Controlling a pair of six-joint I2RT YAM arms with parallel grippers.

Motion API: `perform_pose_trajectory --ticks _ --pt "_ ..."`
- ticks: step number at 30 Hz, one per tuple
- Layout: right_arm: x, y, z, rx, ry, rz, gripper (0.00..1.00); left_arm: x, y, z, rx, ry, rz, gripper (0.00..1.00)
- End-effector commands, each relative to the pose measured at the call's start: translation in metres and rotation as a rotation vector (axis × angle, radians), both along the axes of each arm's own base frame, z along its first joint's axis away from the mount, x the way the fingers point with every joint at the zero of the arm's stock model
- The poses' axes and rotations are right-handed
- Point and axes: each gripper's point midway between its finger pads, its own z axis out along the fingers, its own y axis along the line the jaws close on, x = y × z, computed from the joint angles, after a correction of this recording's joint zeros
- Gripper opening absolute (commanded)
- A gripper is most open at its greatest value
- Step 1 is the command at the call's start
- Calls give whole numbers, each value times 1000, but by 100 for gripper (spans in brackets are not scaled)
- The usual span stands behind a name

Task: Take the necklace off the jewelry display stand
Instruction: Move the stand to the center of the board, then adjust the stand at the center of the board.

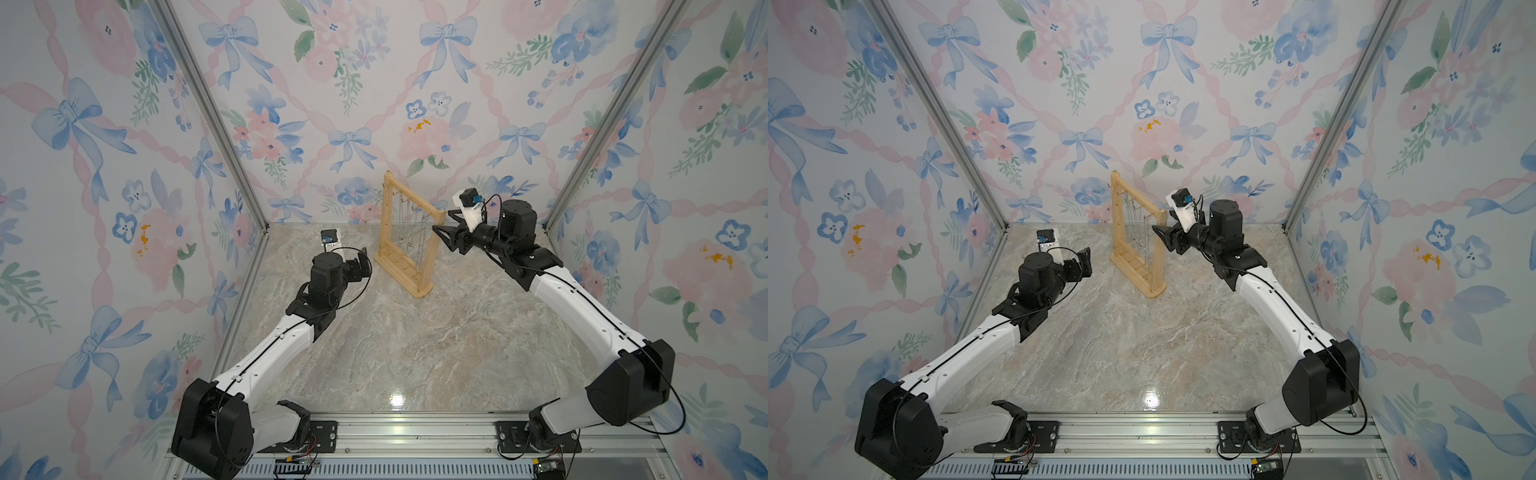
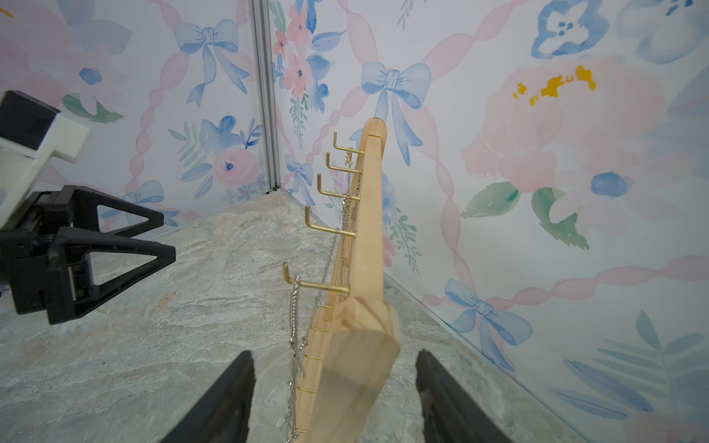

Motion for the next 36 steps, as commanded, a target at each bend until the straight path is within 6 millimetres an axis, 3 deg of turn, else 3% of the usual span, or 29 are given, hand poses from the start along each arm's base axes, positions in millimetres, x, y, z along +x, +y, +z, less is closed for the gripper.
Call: perform_pose_trajectory --ticks 1,7,11,13,16,19,21,26,29,32,36 --pt "-19 -11 24 69 -37 -33 72 -2 2 0 -33 4 3 98" --pt "-52 -31 42 204 -73 -77 78 3 -5 -12 -76 45 -29 96" --pt "-52 -72 36 386 -37 -235 78 7 -12 -25 -113 88 -58 90" --pt "-43 -97 18 466 15 -337 76 9 -18 -32 -130 112 -80 86" --pt "-23 -144 -28 597 143 -536 70 12 -28 -48 -171 164 -110 81" --pt "-13 -170 -67 712 212 -605 65 16 -40 -68 -210 232 -143 69" --pt "-5 -170 -90 732 251 -626 62 18 -49 -82 -243 279 -163 60" --pt "26 -146 -163 639 420 -642 52 17 -75 -121 -310 414 -218 39" --pt "39 -137 -196 600 487 -654 47 13 -94 -142 -333 481 -238 32" --pt "46 -136 -221 572 551 -682 44 9 -109 -160 -359 537 -232 23" --pt "52 -128 -239 544 606 -680 41 6 -123 -183 -459 592 -227 11"
